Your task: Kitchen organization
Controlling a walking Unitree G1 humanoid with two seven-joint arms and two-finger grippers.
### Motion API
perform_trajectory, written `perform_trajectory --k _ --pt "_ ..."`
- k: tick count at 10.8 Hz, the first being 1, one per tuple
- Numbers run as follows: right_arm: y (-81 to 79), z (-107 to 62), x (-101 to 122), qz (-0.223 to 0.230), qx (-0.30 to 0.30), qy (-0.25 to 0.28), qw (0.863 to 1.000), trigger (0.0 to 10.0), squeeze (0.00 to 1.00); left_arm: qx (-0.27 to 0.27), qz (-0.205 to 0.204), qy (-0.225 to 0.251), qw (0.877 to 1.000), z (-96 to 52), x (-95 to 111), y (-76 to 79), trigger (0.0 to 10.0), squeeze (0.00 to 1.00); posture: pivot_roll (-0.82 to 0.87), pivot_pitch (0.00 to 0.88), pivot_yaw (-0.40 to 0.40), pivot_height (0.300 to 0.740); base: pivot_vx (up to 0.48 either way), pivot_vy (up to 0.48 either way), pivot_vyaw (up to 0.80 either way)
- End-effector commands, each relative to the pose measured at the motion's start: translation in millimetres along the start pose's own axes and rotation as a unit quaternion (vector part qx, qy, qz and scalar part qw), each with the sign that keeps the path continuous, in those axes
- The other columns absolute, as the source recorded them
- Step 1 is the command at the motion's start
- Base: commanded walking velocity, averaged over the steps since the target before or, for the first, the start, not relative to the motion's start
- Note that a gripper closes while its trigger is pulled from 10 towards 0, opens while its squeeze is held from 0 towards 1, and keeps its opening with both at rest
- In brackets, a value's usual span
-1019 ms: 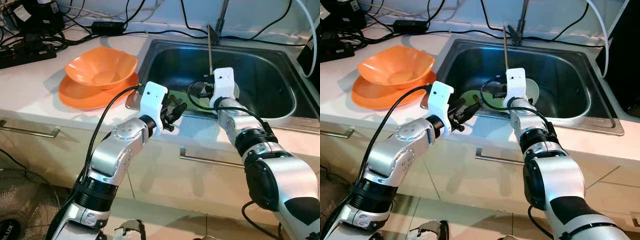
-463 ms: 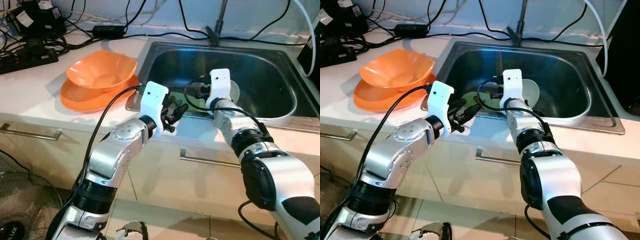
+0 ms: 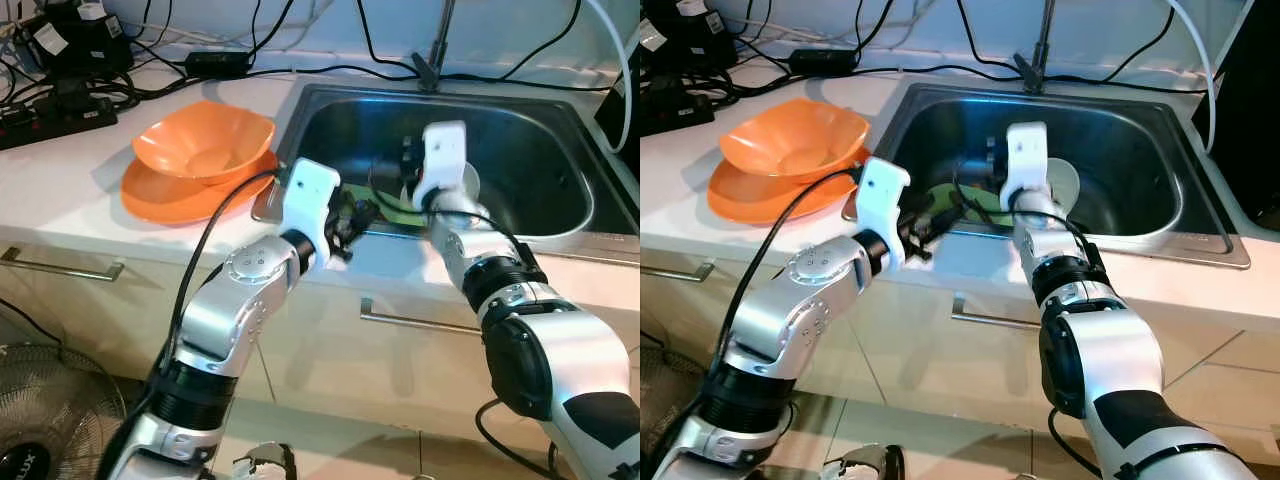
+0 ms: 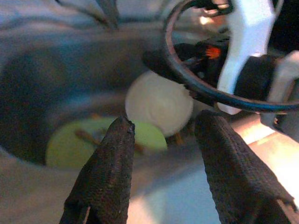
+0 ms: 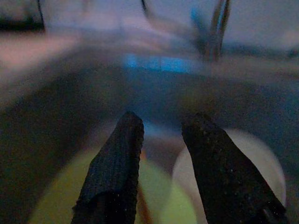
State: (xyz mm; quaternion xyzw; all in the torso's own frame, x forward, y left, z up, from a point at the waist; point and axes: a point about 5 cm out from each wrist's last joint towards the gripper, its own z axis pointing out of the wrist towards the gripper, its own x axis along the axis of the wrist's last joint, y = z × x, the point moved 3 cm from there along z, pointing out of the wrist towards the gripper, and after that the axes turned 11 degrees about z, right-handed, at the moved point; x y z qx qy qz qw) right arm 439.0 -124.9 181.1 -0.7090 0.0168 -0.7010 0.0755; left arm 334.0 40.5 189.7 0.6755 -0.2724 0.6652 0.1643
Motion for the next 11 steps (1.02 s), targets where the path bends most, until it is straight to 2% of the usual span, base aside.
perform_trajectory --k 1,2,3,4,6,7,9,11 --pt "-7.7 3.8 27 0.010 0.014 0.053 0.998 10.0 0.00 0.027 0.000 0.009 1.000 0.2 1 -8.8 10.0 0.00 0.14 0.000 0.041 0.740 0.000 0.000 0.00" --pt "-11.2 2.4 39 0.019 0.020 0.093 0.995 10.0 0.00 0.060 0.004 0.027 0.998 1.5 4 -17.8 10.0 0.00 0.12 0.000 0.032 0.740 0.000 0.000 0.00" --pt "-12.6 1.6 43 0.020 0.024 0.106 0.994 10.0 0.00 0.069 0.008 0.032 0.997 1.8 5 -20.0 10.0 0.00 0.12 0.000 0.030 0.740 0.000 0.000 0.00" --pt "-15.0 -2.3 50 0.015 0.032 0.135 0.990 10.0 0.00 0.092 0.034 0.043 0.994 1.4 4 -25.6 10.0 0.00 0.10 0.000 0.021 0.740 0.000 0.000 0.00" --pt "-14.4 -20.9 55 0.031 0.046 0.184 0.981 10.0 0.00 0.142 0.059 0.057 0.986 -8.3 -5 -36.8 10.0 0.00 0.09 0.000 0.003 0.740 0.000 0.000 0.00" --pt "-6.5 -32.3 48 0.041 0.041 0.192 0.980 10.0 0.00 0.157 0.054 0.070 0.984 -13.2 -5 -40.3 10.0 0.00 0.09 0.000 -0.003 0.740 0.000 0.000 0.00" --pt "3.4 -50.5 27 0.063 0.023 0.179 0.981 10.0 0.00 0.176 0.070 0.077 0.979 -19.7 -10 -46.6 10.0 0.00 0.09 0.000 -0.001 0.740 0.000 0.000 0.00" --pt "-6.6 -58.5 8 0.069 0.035 0.150 0.986 10.0 0.00 0.181 0.079 0.080 0.977 -22.3 -11 -51.9 10.0 0.00 0.09 0.000 0.002 0.740 0.000 0.000 0.00"
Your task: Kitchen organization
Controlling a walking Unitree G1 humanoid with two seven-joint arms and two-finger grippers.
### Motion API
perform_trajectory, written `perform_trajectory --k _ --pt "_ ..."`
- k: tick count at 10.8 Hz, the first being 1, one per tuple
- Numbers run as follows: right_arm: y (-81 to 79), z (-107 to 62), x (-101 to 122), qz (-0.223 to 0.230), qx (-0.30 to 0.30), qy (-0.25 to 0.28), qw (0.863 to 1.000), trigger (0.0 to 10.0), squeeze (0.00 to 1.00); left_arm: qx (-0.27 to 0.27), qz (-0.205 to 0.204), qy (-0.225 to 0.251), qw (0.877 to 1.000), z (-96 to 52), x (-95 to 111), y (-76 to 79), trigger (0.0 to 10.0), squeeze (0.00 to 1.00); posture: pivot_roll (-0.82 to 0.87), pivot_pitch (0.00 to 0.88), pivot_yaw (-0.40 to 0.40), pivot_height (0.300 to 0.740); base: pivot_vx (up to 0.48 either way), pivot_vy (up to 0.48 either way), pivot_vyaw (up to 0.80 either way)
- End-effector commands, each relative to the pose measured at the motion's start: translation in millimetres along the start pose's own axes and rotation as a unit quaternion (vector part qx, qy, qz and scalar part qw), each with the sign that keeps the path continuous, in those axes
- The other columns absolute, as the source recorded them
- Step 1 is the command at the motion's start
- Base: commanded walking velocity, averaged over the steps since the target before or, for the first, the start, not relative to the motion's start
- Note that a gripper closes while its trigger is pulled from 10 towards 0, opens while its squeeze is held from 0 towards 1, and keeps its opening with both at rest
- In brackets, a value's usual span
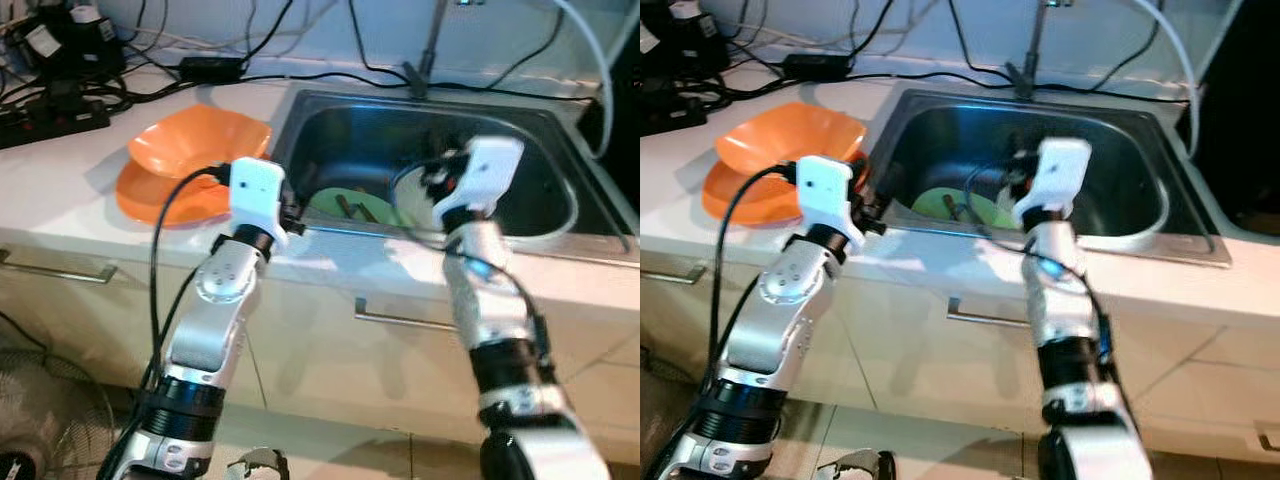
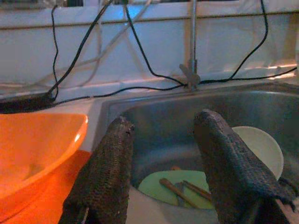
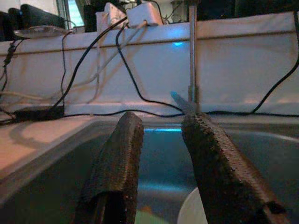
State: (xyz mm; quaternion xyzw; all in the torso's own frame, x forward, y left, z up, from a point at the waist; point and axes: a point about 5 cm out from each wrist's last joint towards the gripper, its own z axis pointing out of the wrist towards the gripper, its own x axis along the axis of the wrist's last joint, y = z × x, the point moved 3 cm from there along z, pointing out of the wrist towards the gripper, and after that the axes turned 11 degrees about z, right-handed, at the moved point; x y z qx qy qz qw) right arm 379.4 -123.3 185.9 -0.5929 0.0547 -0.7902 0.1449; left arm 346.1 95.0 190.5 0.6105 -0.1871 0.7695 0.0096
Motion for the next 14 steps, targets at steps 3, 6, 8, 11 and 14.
perform_trajectory --k 3,6,8,11,14 --pt "-13.5 -5.0 -12 0.017 0.007 -0.029 0.999 10.0 0.00 0.008 0.084 0.026 0.996 9.7 19 -20.4 10.0 0.00 0.11 0.000 0.008 0.740 0.000 0.000 0.00" --pt "-18.5 -4.5 -15 0.029 0.002 -0.036 0.999 10.0 0.00 0.122 0.077 0.004 0.990 17.3 28 -78.1 10.0 0.00 0.12 0.000 0.011 0.740 0.000 0.000 0.00" --pt "-21.2 -3.2 -16 0.035 0.001 -0.040 0.999 10.0 0.00 0.227 0.034 -0.031 0.973 11.6 23 -117.2 10.0 0.00 0.13 0.000 0.008 0.740 0.000 0.000 0.00" --pt "-16.6 -1.5 -14 0.034 -0.005 -0.041 0.999 10.0 0.00 0.199 0.020 -0.032 0.979 12.8 21 -102.7 10.0 0.00 0.12 0.000 0.006 0.740 0.000 0.000 0.00" --pt "-14.4 1.0 -11 0.032 -0.011 -0.040 0.999 10.0 0.00 0.170 -0.011 -0.026 0.985 11.2 16 -73.9 10.0 0.00 0.12 0.014 0.003 0.740 0.000 0.000 0.00"
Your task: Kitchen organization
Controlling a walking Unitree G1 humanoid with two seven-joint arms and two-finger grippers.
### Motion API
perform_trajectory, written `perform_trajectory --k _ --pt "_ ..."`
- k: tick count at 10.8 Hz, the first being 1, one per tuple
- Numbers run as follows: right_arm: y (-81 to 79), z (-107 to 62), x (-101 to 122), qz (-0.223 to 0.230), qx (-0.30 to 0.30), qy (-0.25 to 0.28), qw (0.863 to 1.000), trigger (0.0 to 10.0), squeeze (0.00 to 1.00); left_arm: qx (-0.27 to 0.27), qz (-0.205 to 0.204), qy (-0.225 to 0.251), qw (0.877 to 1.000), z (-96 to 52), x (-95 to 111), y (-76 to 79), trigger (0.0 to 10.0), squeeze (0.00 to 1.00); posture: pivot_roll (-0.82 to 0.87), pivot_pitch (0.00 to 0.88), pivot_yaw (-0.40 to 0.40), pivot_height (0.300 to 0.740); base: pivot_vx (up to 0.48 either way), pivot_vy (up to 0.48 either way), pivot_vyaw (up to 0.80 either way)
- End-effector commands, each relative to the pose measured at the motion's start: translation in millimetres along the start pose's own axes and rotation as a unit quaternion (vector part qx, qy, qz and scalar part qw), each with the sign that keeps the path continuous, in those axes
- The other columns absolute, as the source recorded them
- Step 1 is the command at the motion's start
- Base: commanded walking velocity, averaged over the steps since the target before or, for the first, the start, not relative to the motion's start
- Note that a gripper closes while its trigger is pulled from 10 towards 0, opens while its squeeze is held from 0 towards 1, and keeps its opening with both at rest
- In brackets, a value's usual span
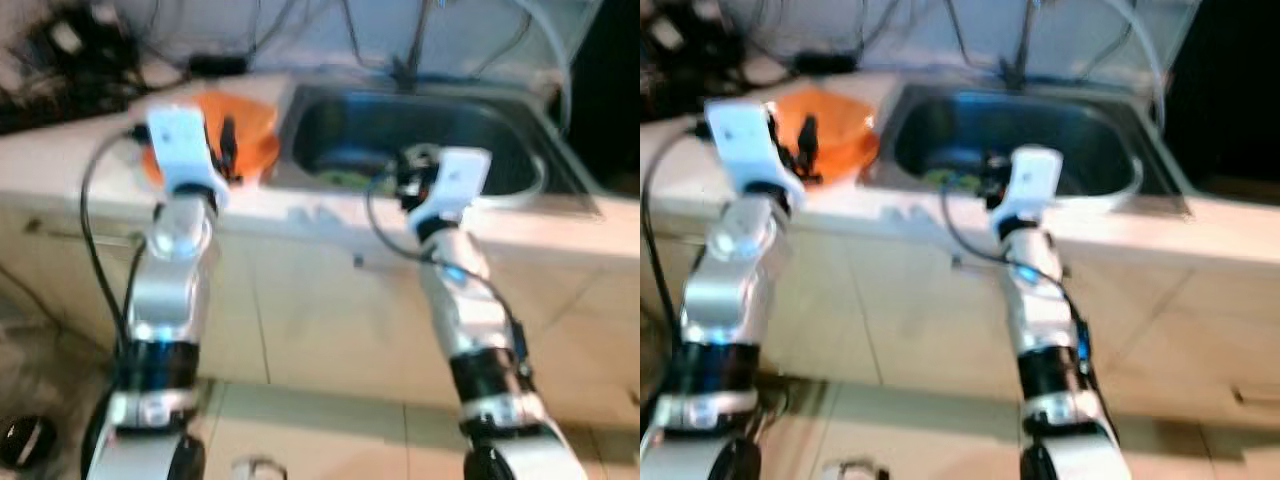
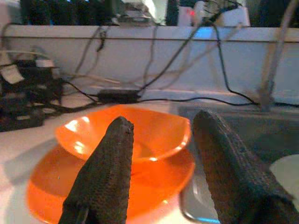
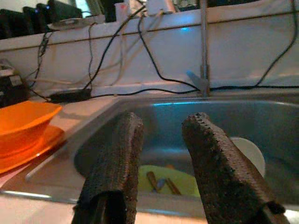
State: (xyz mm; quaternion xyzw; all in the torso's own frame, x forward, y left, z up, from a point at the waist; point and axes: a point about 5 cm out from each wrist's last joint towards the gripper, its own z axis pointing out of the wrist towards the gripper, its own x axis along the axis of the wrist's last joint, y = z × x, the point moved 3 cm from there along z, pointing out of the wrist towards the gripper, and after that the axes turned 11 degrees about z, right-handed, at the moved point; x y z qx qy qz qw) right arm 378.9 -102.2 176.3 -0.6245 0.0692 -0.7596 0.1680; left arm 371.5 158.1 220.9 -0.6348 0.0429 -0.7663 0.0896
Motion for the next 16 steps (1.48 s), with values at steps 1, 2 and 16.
perform_trajectory --k 1,2,16 --pt "3.1 2.9 4 0.000 -0.007 0.002 1.000 10.0 0.00 -0.010 -0.007 0.012 1.000 -2.7 7 6.5 10.0 0.00 0.12 0.022 0.001 0.740 0.000 0.000 0.00" --pt "2.3 3.1 5 -0.001 -0.006 0.002 1.000 10.0 0.00 -0.012 -0.003 0.014 1.000 -4.2 8 9.1 10.0 0.00 0.12 0.024 0.001 0.740 0.000 0.000 0.00" --pt "-2.6 4.6 4 0.002 0.000 -0.001 1.000 10.0 0.00 -0.009 0.001 0.015 1.000 -14.8 -5 22.1 10.0 0.00 0.12 0.015 0.001 0.740 0.236 0.000 0.31"
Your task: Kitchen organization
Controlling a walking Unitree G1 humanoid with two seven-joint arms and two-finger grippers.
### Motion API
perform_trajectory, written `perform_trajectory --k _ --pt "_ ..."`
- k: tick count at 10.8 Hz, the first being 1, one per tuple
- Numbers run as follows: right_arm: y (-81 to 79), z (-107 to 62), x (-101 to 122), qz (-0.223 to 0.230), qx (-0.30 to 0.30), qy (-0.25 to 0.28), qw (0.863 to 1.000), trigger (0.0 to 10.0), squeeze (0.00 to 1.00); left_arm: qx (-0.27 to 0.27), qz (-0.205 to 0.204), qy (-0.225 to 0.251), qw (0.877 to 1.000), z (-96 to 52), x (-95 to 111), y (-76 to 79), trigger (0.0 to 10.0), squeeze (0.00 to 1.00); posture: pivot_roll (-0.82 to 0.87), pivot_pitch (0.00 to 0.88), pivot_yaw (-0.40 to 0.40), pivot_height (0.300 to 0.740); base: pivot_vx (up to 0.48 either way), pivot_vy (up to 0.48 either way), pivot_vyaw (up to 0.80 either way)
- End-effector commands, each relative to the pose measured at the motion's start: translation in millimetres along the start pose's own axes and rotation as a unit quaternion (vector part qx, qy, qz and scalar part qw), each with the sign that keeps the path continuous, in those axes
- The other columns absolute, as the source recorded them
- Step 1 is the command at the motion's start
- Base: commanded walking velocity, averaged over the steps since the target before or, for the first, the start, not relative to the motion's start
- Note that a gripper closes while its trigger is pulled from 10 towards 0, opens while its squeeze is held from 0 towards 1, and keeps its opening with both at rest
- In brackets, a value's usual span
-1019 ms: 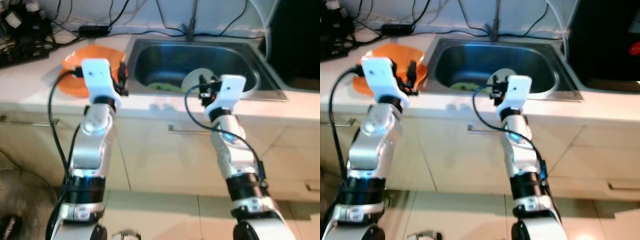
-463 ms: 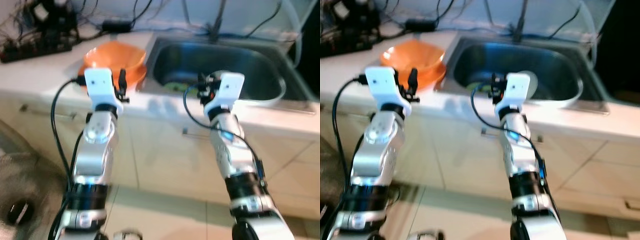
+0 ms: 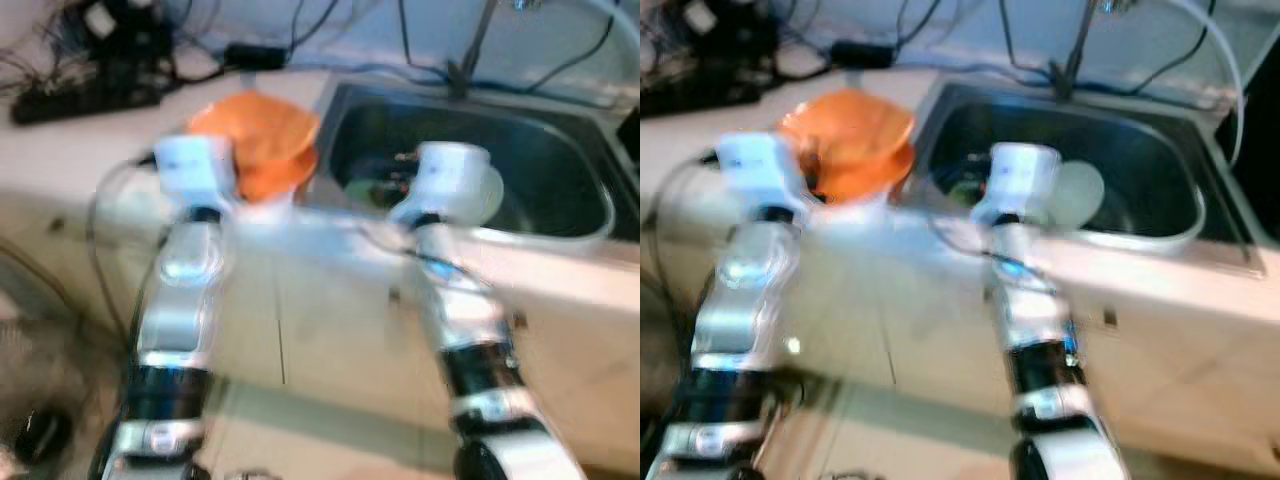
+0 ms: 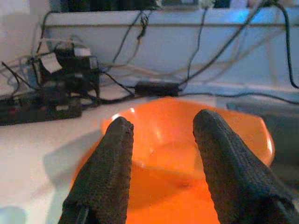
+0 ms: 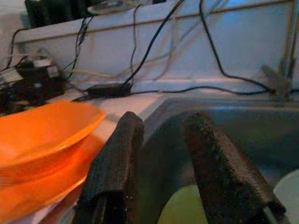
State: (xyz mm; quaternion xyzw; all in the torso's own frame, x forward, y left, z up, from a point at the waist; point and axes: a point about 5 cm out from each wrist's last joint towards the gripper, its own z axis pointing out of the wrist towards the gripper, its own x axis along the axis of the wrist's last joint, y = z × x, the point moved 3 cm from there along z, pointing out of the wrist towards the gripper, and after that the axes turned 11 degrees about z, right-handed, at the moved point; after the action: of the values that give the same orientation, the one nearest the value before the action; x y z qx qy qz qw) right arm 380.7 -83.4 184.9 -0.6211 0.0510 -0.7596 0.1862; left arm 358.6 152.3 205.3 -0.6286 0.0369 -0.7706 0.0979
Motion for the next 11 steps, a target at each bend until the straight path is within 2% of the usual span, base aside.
perform_trajectory --k 1,5,8,11 --pt "17.7 -2.5 2 -0.002 -0.026 -0.001 1.000 10.0 0.00 -0.019 -0.002 0.010 1.000 1.1 8 14.7 10.0 0.00 0.12 0.022 0.000 0.740 0.458 0.000 0.00" --pt "18.9 -2.5 2 -0.001 -0.029 -0.002 1.000 10.0 0.00 -0.022 0.005 0.015 1.000 -0.1 9 15.0 10.0 0.00 0.12 0.036 -0.003 0.740 0.449 0.000 0.00" --pt "18.2 -2.7 1 0.001 -0.028 -0.004 1.000 10.0 0.00 -0.040 0.002 0.035 0.999 -2.4 16 21.8 10.0 0.00 0.12 0.043 -0.004 0.740 0.000 0.000 0.00" --pt "18.6 -3.2 -1 0.003 -0.031 -0.006 0.999 10.0 0.00 -0.064 -0.003 0.076 0.995 -3.5 37 27.9 10.0 0.00 0.13 0.038 -0.001 0.740 0.000 0.000 0.00"
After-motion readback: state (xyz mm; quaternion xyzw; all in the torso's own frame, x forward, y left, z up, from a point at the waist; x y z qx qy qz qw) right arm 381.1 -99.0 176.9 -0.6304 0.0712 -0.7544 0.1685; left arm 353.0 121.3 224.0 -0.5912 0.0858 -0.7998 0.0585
